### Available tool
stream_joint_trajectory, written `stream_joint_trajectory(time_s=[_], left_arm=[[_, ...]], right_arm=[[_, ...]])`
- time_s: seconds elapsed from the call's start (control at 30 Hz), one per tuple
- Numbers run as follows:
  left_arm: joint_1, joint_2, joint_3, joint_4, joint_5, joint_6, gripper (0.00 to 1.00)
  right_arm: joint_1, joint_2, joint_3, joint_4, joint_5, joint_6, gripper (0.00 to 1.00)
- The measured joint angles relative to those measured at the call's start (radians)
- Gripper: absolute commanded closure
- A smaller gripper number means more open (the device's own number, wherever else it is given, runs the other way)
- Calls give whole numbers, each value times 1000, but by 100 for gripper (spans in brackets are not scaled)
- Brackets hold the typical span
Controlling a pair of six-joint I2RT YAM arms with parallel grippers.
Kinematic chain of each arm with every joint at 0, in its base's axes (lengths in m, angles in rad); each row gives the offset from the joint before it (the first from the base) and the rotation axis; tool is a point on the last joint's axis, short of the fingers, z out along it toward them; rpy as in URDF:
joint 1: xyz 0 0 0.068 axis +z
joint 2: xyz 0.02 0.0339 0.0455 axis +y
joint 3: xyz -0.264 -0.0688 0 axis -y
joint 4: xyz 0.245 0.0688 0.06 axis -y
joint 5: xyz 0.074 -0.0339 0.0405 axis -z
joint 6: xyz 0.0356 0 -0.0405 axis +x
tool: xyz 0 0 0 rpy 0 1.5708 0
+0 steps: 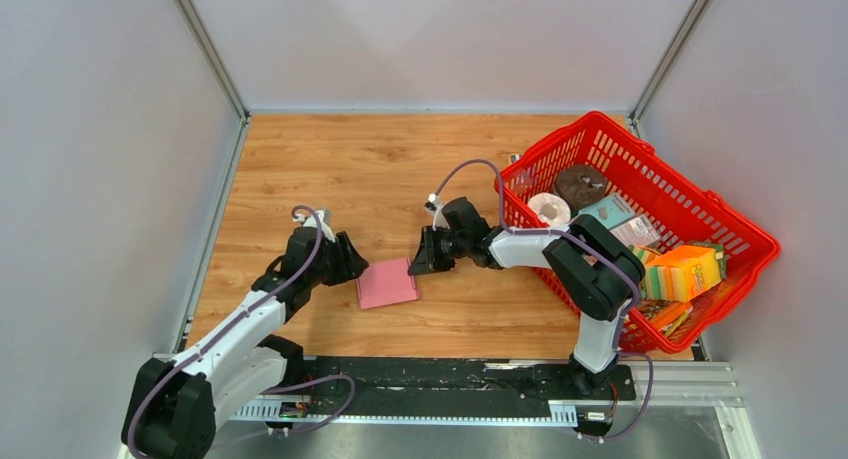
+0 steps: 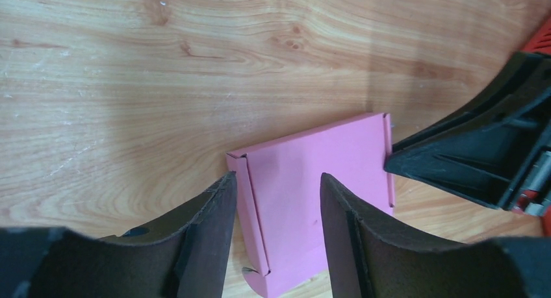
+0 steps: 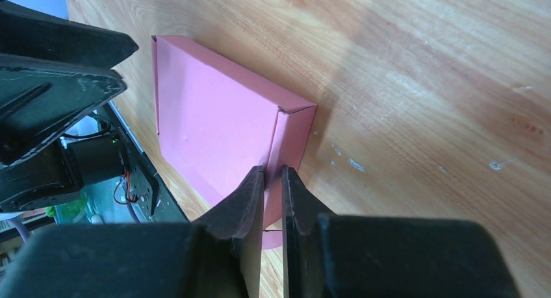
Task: Fold the paper box
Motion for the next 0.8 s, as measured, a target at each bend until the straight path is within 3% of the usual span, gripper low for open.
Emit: stream_joint_trajectory(time_s=[0.43, 0.8], left_arm=[[11, -247, -107, -70, 62, -93, 34], [12, -110, -171, 84, 147, -179, 35]], right_arm=[[-9, -14, -29, 34, 11, 18, 92], [-16, -22, -36, 34, 19, 18, 92]])
